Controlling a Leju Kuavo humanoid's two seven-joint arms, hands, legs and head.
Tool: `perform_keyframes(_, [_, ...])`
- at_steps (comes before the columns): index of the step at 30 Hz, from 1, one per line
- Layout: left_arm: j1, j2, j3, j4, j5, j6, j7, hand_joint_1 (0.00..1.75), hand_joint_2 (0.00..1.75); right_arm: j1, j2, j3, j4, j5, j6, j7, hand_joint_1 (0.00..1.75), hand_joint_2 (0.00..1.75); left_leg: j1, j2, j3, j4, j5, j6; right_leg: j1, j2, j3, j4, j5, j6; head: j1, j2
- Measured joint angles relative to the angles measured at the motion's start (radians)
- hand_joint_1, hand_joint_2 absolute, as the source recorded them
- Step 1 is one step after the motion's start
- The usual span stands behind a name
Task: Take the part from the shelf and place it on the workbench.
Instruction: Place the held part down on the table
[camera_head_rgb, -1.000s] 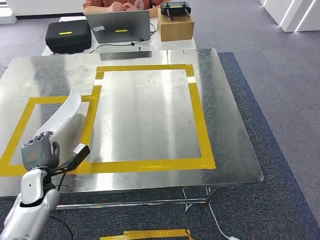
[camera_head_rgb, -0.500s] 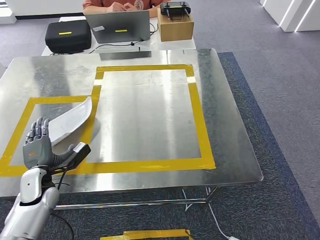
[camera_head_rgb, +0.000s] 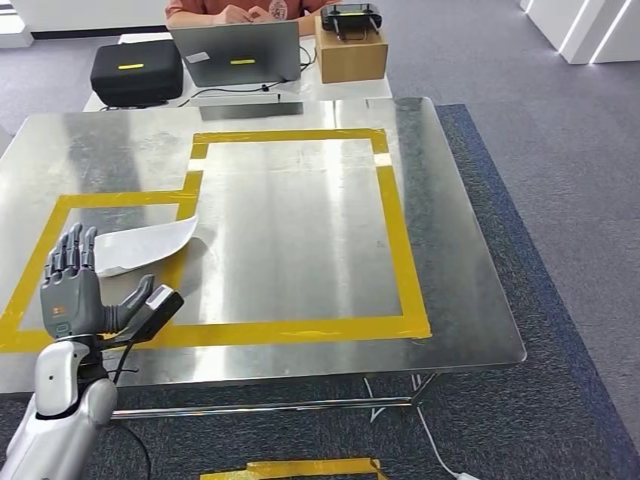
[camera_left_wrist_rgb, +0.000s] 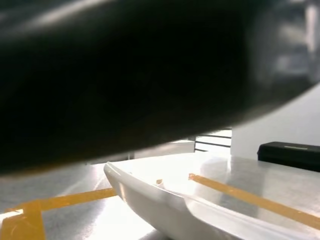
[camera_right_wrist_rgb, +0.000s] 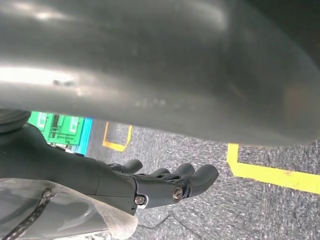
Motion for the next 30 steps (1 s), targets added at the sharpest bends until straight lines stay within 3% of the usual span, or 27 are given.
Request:
perform_keyframes(7, [0.019,0.0,-0.011,-0.063,0.004,0.005,-0.008,0.0,0.0,0.0,0.0,0.013,0.0,-0.024,-0.001,0.001,0.0,0.0,-0.003,0.0,-0.002,0.008,-0.006,0.011,-0.004,0.0,0.001,-0.002,0.002,0.006,0.0,0.0])
perform_keyframes(11, [0.02,-0.001,-0.016,-0.082,0.007,0.005,-0.011,0.0,0.0,0.0,0.0,0.019,0.0,-0.035,0.002,0.003,0.0,0.0,-0.002,0.001,0.002,-0.004,0.006,0.025,-0.004,0.0,0.002,-0.004,0.002,0.02,0.0,0.0])
perform_keyframes(13, [0.019,-0.002,-0.02,-0.089,0.011,0.005,-0.012,0.0,0.0,-0.001,0.0,0.022,0.0,-0.037,0.002,0.005,0.0,0.0,0.005,0.005,0.005,-0.023,0.019,0.033,-0.002,0.0,-0.018,0.042,-0.04,0.025,0.004,0.0])
perform_keyframes(15, [0.02,-0.004,-0.023,-0.091,0.014,0.005,-0.013,0.0,0.0,-0.001,0.0,0.027,0.0,-0.038,0.003,0.006,0.0,0.0,0.006,0.007,0.001,-0.027,0.025,0.036,-0.005,0.001,-0.066,0.161,-0.112,0.03,0.006,0.0])
perform_keyframes(16, [0.022,-0.004,-0.025,-0.092,0.015,0.005,-0.013,0.0,0.0,-0.001,0.0,0.03,0.0,-0.038,0.003,0.006,0.0,0.0,0.006,0.007,-0.004,-0.026,0.027,0.034,-0.006,0.0,-0.089,0.221,-0.138,0.033,0.006,0.0])
perform_keyframes(17, [0.023,-0.004,-0.025,-0.092,0.017,0.004,-0.014,0.0,0.0,0.0,-0.001,0.033,0.001,-0.04,0.003,0.007,0.0,0.0,0.007,0.008,-0.008,-0.024,0.029,0.033,-0.007,0.0,-0.101,0.255,-0.145,0.036,0.006,0.0])
perform_keyframes(18, [0.023,-0.004,-0.026,-0.092,0.019,0.004,-0.014,0.0,0.0,0.0,-0.001,0.037,0.001,-0.042,0.003,0.008,0.0,0.0,0.008,0.008,-0.012,-0.022,0.031,0.03,-0.007,0.0,-0.093,0.25,-0.133,0.037,0.006,0.0])
perform_keyframes(19, [0.024,-0.005,-0.026,-0.092,0.02,0.004,-0.016,0.0,0.0,0.0,-0.002,0.04,0.001,-0.044,0.004,0.009,0.0,0.0,0.009,0.008,-0.016,-0.02,0.033,0.028,-0.008,0.0,-0.067,0.207,-0.105,0.039,0.006,0.0])
perform_keyframes(21, [0.023,-0.007,-0.027,-0.092,0.023,0.004,-0.018,0.0,0.0,-0.003,-0.003,0.047,0.001,-0.051,0.005,0.011,0.0,0.0,0.01,0.007,-0.023,-0.015,0.038,0.019,-0.01,0.001,0.017,0.065,-0.05,0.039,0.007,0.0])
perform_keyframes(23, [0.022,-0.008,-0.027,-0.092,0.023,0.004,-0.02,0.0,0.0,-0.006,-0.004,0.054,0.001,-0.057,0.007,0.013,0.0,0.0,0.008,0.005,-0.03,-0.008,0.046,0.006,-0.008,0.007,0.057,-0.01,-0.029,0.03,0.006,0.0])
perform_keyframes(26, [0.02,-0.008,-0.027,-0.092,0.024,0.003,-0.022,0.0,0.0,-0.007,-0.005,0.061,0.001,-0.062,0.008,0.016,0.0,0.0,0.009,0.004,-0.037,-0.007,0.06,-0.009,-0.004,0.012,0.048,-0.008,-0.024,0.017,0.006,0.0])
perform_keyframes(30, [0.021,-0.009,-0.028,-0.092,0.025,0.003,-0.022,0.0,0.0,-0.007,-0.005,0.063,0.001,-0.062,0.008,0.016,0.0,0.0,0.009,0.003,-0.039,-0.008,0.064,-0.015,-0.004,0.011,0.043,-0.008,-0.019,0.009,0.006,0.0])
